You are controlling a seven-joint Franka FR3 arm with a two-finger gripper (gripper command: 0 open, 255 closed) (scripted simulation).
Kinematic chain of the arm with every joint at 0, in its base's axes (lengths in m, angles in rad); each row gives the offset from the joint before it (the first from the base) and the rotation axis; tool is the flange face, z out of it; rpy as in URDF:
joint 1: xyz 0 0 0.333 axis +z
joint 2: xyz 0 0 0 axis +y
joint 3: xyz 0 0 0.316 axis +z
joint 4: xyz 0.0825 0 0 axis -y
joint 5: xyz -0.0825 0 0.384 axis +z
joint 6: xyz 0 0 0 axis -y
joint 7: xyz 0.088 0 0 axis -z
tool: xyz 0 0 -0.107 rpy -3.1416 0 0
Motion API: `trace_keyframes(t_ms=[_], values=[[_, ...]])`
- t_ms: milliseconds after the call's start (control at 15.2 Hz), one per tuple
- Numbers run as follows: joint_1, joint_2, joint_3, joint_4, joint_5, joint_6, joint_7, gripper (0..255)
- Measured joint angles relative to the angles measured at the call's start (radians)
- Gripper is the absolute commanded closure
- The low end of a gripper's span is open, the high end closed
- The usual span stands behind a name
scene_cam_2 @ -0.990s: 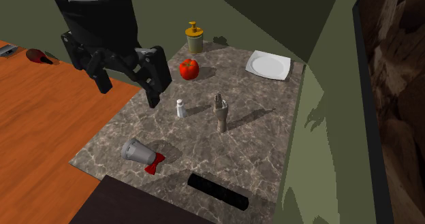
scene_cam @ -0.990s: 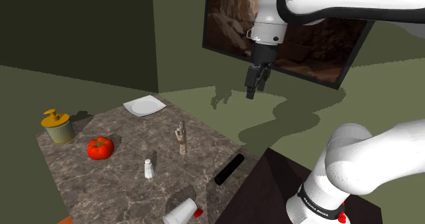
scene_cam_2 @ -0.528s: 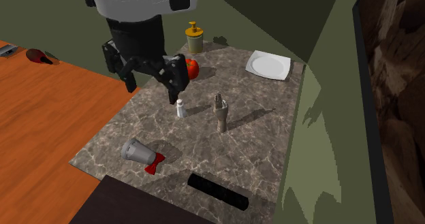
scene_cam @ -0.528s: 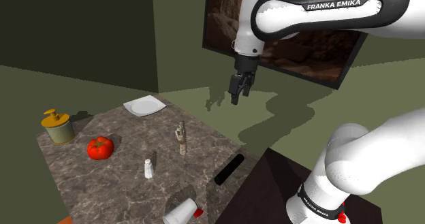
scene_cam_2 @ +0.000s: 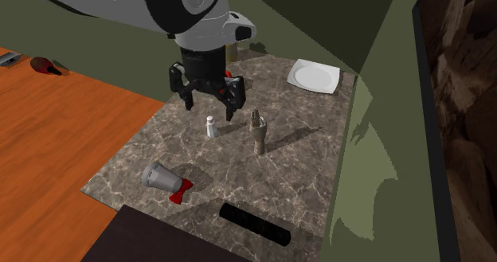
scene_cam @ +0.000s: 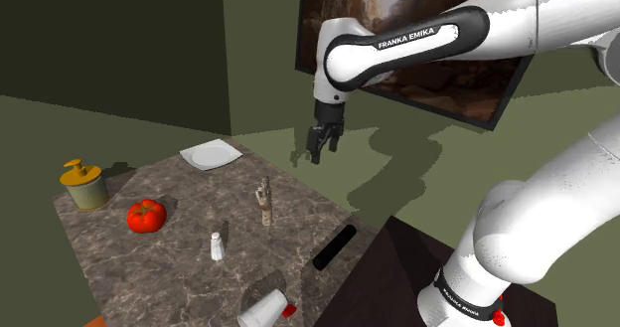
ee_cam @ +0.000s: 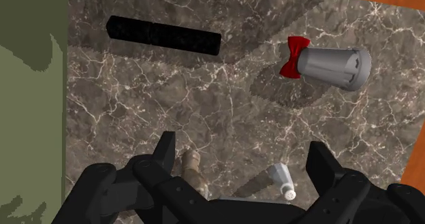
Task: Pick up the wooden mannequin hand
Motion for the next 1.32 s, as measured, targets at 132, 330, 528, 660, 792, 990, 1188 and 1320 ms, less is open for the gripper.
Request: trace_keyframes(t_ms=[132,330,528,660,792,990,1188,1320], values=[[-0.005,0.068,-0.004,0.020,-0.006,0.047,-0.009,0],[-0.006,0.191,-0.001,0.072,-0.012,0.116,-0.007,0],[-0.007,0.308,0.000,0.132,-0.020,0.170,-0.006,0],[-0.010,0.386,-0.003,0.173,-0.027,0.205,-0.011,0],[-0.012,0.460,-0.006,0.229,-0.033,0.222,-0.014,0],[-0.013,0.571,-0.009,0.303,-0.040,0.257,-0.017,0],[-0.010,0.698,-0.011,0.414,-0.049,0.271,-0.014,0],[-0.008,0.774,-0.013,0.484,-0.053,0.274,-0.014,0]])
